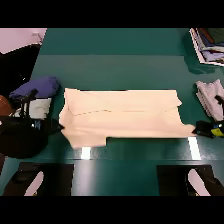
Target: Fold the shirts.
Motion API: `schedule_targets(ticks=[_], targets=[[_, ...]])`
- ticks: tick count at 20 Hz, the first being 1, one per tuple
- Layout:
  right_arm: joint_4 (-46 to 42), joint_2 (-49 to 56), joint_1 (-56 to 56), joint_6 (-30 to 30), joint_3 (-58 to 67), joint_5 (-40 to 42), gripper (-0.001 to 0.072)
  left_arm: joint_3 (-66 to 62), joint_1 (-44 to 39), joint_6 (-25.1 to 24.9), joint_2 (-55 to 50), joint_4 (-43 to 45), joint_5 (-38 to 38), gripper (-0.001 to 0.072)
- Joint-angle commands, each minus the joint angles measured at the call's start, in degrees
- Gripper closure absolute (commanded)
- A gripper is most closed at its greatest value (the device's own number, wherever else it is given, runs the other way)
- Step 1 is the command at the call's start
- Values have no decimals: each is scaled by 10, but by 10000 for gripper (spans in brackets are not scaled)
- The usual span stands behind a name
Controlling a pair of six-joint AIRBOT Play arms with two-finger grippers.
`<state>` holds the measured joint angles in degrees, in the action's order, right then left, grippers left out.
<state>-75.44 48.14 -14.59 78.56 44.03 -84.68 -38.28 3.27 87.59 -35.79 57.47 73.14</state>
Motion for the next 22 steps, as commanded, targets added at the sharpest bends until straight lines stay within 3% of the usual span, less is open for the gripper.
schedule_targets(ticks=[1,6,12,13,14,15,16,18,19,20,21,22], targets=[[-6,84,47,12,86,42,697,-42,1,-42,-61,9,-129,683],[-6,276,121,16,247,60,697,-129,0,-100,-264,7,-210,682],[21,425,141,52,389,80,697,-221,1,-107,-421,0,-250,678],[37,439,134,52,402,82,696,-228,0,-111,-430,-1,-252,461],[57,453,129,51,414,82,662,-232,0,-111,-433,-1,-253,181],[77,463,122,49,422,83,468,-233,1,-111,-433,-4,-255,118],[100,468,110,41,425,78,311,-240,1,-111,-433,-4,-244,119],[126,466,84,7,419,50,303,-261,1,-111,-431,-4,-193,120],[129,459,65,1,403,35,303,-272,0,-111,-431,-5,-163,202],[129,447,47,-7,380,32,303,-280,0,-113,-431,-5,-134,466],[129,436,27,-8,354,32,289,-281,0,-118,-431,-8,-120,686],[130,426,5,-8,324,33,150,-280,0,-122,-431,-15,-115,681]])
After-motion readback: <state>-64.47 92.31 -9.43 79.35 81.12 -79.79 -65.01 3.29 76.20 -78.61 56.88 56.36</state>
